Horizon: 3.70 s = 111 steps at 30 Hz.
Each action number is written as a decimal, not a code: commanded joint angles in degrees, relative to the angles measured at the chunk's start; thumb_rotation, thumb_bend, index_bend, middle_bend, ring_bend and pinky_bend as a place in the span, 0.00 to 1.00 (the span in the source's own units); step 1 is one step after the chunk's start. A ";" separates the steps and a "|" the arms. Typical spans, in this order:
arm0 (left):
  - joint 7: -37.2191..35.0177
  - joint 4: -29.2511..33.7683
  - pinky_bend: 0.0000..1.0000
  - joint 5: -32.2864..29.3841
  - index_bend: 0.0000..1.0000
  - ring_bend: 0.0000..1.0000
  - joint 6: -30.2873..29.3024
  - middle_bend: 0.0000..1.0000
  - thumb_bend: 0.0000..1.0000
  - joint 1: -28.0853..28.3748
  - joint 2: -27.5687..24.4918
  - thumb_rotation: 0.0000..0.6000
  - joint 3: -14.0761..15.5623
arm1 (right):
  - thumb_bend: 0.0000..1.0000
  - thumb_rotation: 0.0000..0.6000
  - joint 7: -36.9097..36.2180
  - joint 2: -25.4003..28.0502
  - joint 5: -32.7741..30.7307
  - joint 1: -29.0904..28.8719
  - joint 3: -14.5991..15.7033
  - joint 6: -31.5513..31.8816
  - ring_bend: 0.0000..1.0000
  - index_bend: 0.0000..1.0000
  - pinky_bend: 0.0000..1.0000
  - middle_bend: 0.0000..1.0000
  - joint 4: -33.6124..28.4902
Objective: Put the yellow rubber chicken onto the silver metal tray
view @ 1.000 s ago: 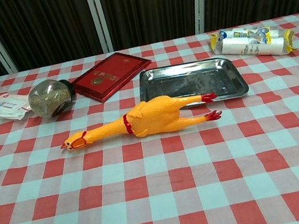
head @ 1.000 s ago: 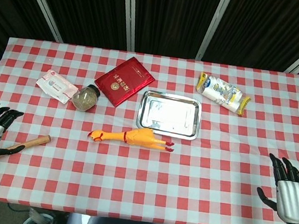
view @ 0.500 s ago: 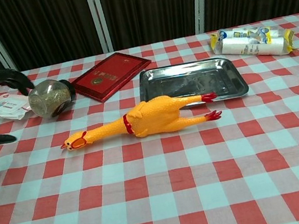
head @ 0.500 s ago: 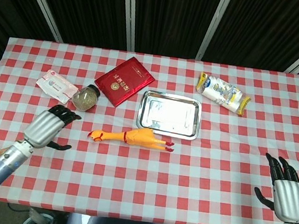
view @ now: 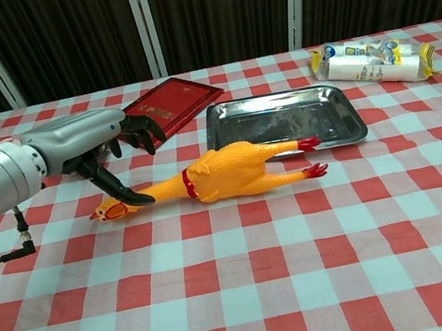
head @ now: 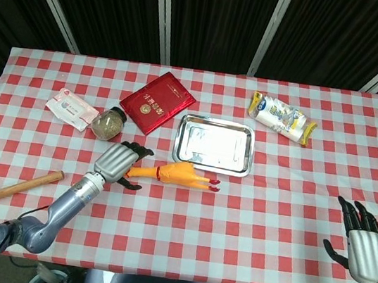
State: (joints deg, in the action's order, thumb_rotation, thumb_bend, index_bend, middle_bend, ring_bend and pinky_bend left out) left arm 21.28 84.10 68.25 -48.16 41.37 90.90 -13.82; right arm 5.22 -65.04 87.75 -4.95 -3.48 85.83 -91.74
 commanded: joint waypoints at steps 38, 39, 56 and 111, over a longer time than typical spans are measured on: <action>1.95 -16.36 0.47 -9.48 0.45 0.43 0.63 0.53 0.41 7.91 13.35 1.00 1.23 | 0.26 1.00 -3.31 0.64 -1.37 2.57 0.44 1.78 0.11 0.01 0.19 0.17 1.11; 2.09 -16.36 0.48 -9.46 0.46 0.45 0.64 0.54 0.44 7.98 13.38 1.00 1.36 | 0.26 1.00 -3.46 0.65 -1.33 2.61 0.45 1.82 0.11 0.01 0.19 0.17 1.16; 0.46 -1.23 0.63 2.25 0.60 0.56 -4.69 0.66 0.63 7.61 1.82 1.00 3.04 | 0.26 1.00 -7.95 3.20 3.57 1.38 0.98 2.08 0.11 0.01 0.19 0.17 -1.14; 24.27 14.78 0.65 -10.98 0.62 0.58 -6.78 0.68 0.63 24.26 -0.23 1.00 -2.22 | 0.19 1.00 -33.66 8.90 -11.73 -29.80 -4.52 -37.38 0.00 0.00 0.14 0.00 -17.96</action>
State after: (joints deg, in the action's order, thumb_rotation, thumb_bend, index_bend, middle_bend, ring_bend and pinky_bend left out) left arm 45.59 98.80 57.34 -54.85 65.56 90.61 -16.05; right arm -28.90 -55.55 76.74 -34.37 -7.69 48.87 -110.20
